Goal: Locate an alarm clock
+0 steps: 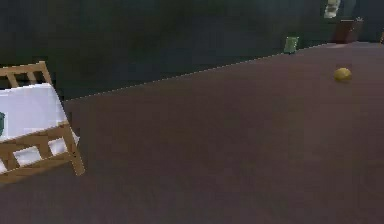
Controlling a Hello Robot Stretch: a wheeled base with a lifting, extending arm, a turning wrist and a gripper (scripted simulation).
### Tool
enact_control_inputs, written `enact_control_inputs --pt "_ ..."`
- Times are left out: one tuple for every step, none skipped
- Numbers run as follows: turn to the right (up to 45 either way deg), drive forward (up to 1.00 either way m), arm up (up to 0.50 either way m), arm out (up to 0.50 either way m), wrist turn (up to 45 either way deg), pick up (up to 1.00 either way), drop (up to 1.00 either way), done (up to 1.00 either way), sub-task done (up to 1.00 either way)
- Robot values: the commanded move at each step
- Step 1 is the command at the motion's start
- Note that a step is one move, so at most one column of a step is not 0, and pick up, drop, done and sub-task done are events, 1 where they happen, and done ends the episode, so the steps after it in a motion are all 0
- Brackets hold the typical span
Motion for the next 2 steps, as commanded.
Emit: enact_control_inputs --pt "0.0 0.55 0.0 0.0 0.0 0.0 0.0 0.0 0.0" --pt "45.0 0.0 0.0 0.0 0.0 0.0 0.0 0.0 0.0"
